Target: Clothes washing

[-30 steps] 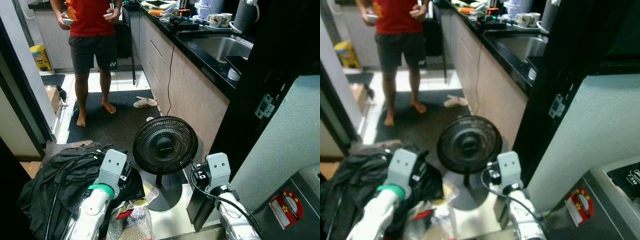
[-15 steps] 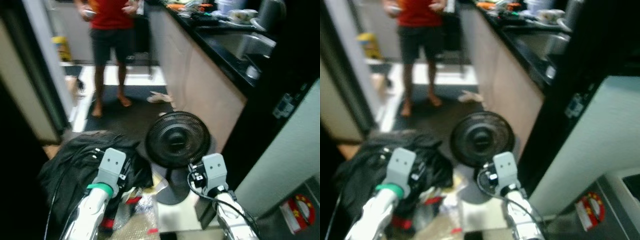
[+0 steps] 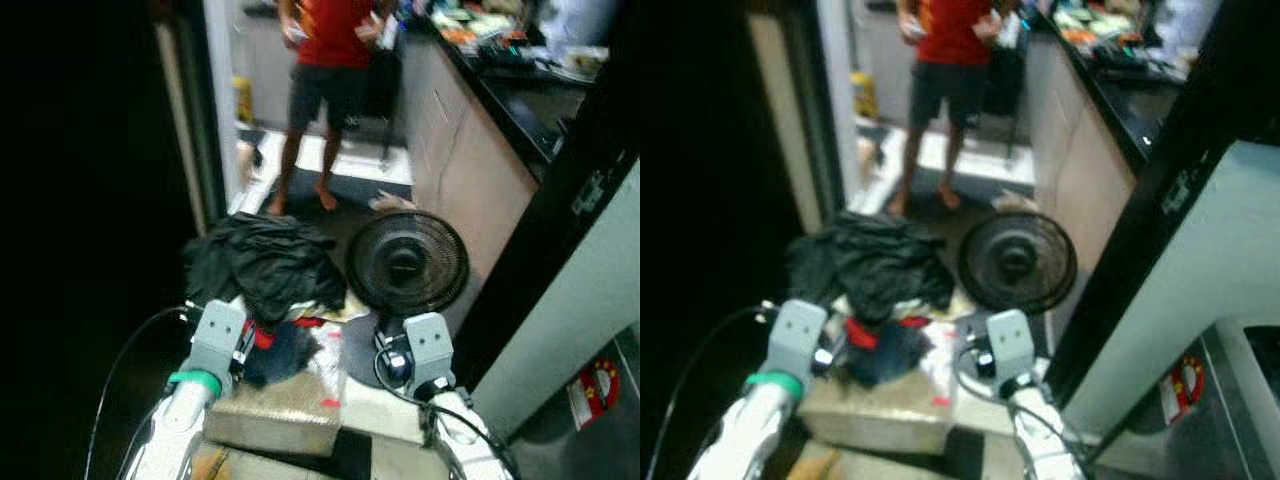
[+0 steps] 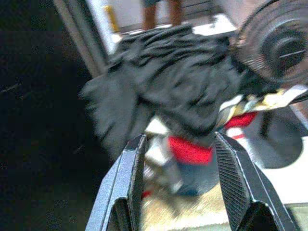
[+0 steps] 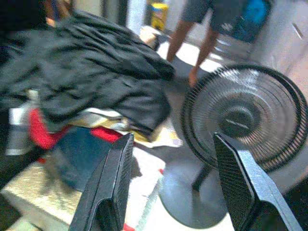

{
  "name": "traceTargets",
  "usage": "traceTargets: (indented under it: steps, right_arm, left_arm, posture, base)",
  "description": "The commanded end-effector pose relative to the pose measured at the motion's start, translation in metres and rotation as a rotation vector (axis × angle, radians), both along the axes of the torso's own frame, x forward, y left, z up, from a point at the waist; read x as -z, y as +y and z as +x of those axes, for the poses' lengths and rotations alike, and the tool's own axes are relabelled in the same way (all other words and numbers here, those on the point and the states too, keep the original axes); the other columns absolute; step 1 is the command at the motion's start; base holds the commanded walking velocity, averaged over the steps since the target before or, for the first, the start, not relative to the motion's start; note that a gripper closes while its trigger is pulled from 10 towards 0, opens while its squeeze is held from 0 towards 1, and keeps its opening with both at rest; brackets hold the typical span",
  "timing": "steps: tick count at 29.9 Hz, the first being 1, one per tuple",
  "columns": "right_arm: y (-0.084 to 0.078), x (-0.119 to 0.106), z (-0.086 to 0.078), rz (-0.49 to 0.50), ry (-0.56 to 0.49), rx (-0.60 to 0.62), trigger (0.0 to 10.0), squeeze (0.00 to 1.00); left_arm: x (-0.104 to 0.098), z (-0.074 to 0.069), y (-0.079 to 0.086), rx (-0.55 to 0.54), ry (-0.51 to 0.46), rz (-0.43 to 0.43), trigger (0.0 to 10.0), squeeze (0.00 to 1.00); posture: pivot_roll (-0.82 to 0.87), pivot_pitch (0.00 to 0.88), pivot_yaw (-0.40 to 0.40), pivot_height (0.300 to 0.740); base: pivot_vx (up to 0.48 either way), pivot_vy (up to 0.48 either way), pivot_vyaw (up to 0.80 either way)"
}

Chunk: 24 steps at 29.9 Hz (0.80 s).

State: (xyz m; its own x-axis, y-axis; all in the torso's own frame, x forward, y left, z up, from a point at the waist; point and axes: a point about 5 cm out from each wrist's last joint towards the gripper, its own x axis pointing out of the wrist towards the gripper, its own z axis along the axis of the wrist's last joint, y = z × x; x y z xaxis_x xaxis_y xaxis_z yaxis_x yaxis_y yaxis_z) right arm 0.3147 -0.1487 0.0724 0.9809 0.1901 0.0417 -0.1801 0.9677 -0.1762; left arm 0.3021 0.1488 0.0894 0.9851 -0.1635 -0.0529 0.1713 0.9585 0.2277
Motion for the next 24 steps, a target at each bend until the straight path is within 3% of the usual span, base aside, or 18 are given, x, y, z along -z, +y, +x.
traceTargets:
  steps: [1,5,24]
  right_arm:
    - [-0.0026,0.0057,-0.0037,0.004,0.021,0.009,10.0,0.0]
    - [-0.0026,0.0057,-0.0039,0.002,0.02,0.008,10.0,0.0]
    - [-0.002,0.0089,-0.0074,-0.01,0.03,-0.004,10.0,0.0]
  left_arm:
    - [0.0031,-0.0004,-0.0057,0.012,0.01,0.004,10.0,0.0]
    - [0.0027,0.0006,-0.0054,0.005,0.005,0.007,10.0,0.0]
    - [0.0053,-0.0013,-0.0058,-0.001,0.006,0.009,10.0,0.0]
  posture:
    - [-0.01,0.0,-0.01,0.74]
    - [-0.01,0.0,-0.01,0.74]
    - [-0.01,0.0,-0.015,0.74]
  base:
    - [0.0,0.0,0.0]
    - [0.0,0.0,0.0]
    - [0.472,0.0,0.0]
